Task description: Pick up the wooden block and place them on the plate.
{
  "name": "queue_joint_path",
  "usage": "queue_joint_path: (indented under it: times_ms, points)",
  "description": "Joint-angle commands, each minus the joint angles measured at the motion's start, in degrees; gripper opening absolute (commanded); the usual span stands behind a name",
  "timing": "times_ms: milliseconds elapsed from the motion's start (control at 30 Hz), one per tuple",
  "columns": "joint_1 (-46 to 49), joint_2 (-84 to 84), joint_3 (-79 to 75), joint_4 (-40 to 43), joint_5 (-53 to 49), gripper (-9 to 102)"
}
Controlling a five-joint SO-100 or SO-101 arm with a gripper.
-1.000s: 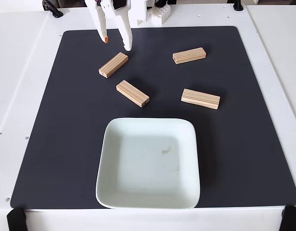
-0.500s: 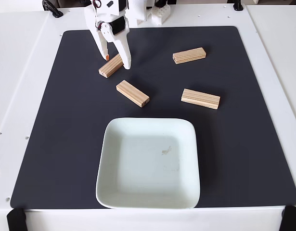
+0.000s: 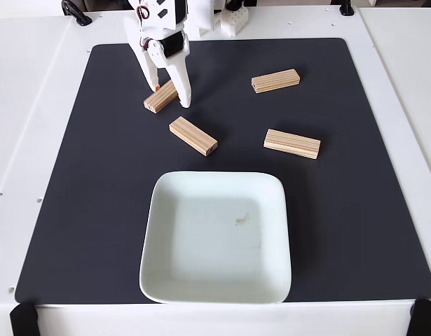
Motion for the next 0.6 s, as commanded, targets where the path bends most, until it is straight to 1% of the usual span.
queue_joint_path:
  times_ms: [0,133,233,367,567]
  points:
    - [-2.37,-0.09,-0.18,-0.44,2.29,32]
    - [-3.08,-0.09,0.0,-0.09,2.29,32]
    - [-3.08,-0.18,0.09,-0.09,2.02,29]
    - [-3.08,-0.18,1.14,-0.44,1.67,20]
    - [-3.08,-0.18,2.72,-0.44,1.67,-1]
